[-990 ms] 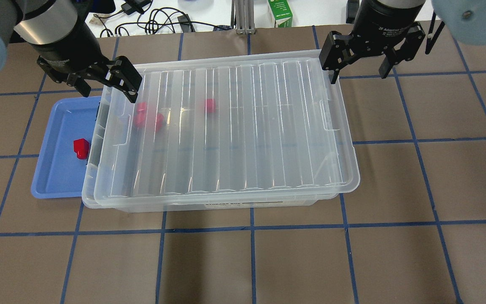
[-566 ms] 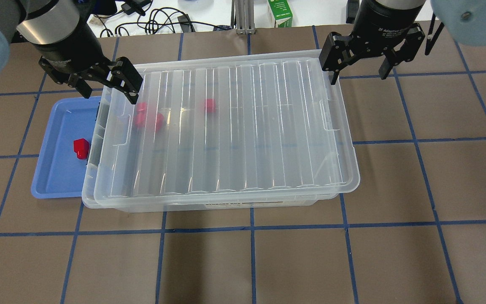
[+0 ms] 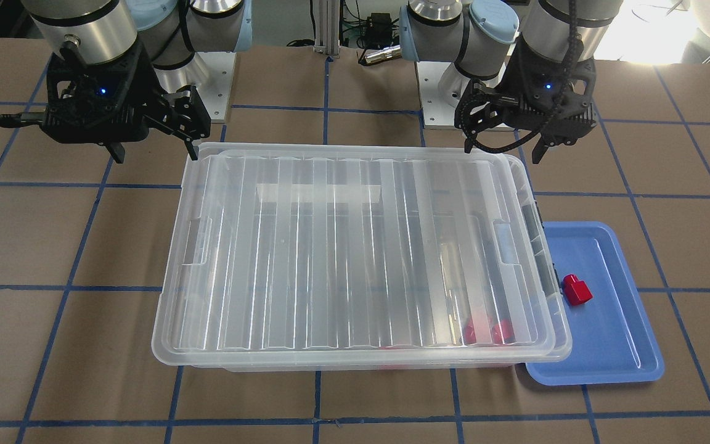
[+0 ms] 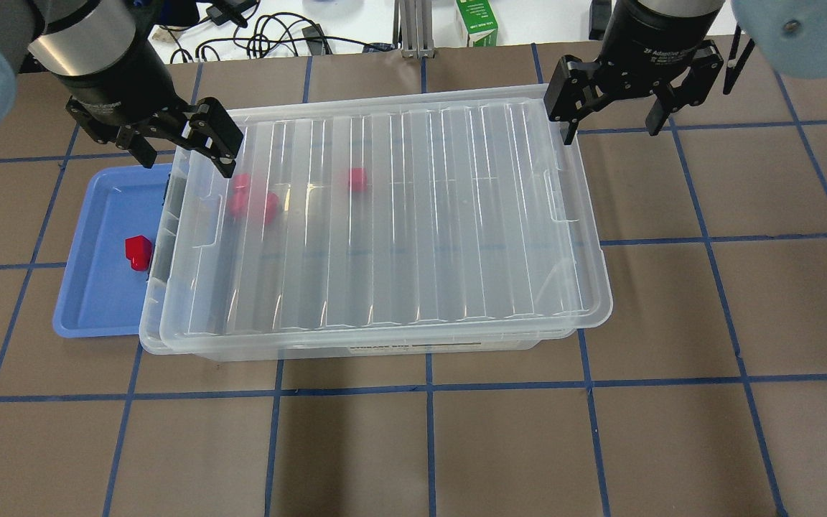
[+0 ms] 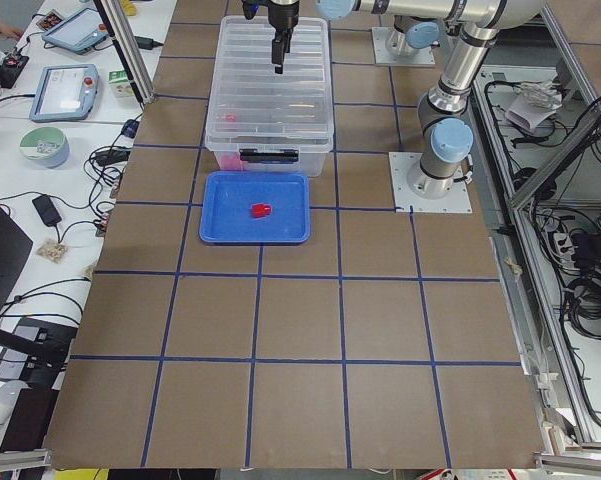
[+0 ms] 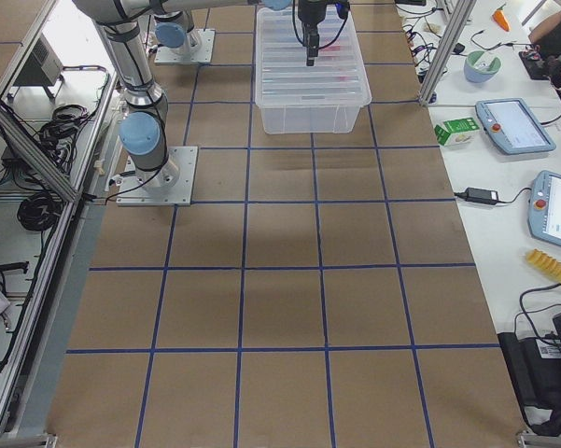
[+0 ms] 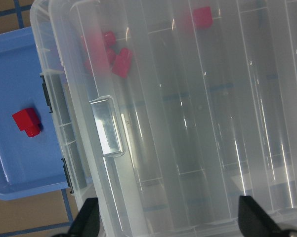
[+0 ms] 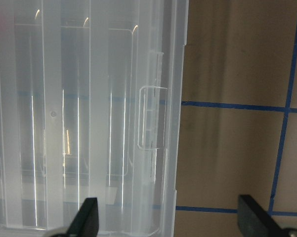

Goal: Place red block in blue tray from box

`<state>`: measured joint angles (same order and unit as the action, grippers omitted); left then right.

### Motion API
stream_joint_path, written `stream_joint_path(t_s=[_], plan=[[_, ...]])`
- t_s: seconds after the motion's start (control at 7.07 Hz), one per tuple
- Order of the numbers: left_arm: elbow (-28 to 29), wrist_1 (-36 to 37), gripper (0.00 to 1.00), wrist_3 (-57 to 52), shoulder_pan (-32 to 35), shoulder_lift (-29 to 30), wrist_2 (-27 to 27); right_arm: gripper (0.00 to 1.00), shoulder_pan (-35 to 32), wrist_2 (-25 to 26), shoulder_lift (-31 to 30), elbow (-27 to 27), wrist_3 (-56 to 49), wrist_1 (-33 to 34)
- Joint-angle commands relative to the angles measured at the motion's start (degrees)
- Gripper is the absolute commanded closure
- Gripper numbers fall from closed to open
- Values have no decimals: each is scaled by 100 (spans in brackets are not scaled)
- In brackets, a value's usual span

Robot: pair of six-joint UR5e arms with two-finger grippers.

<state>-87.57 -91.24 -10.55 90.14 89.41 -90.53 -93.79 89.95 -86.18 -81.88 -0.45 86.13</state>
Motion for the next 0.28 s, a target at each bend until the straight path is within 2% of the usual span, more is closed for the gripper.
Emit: stream_joint_path(t_s=[0.0,0.14], plan=[[-6,1,0,9,4,6,0,0,1,5,5,6,1,0],[-6,1,0,9,4,6,-9,0,10,5,5,6,1,0]])
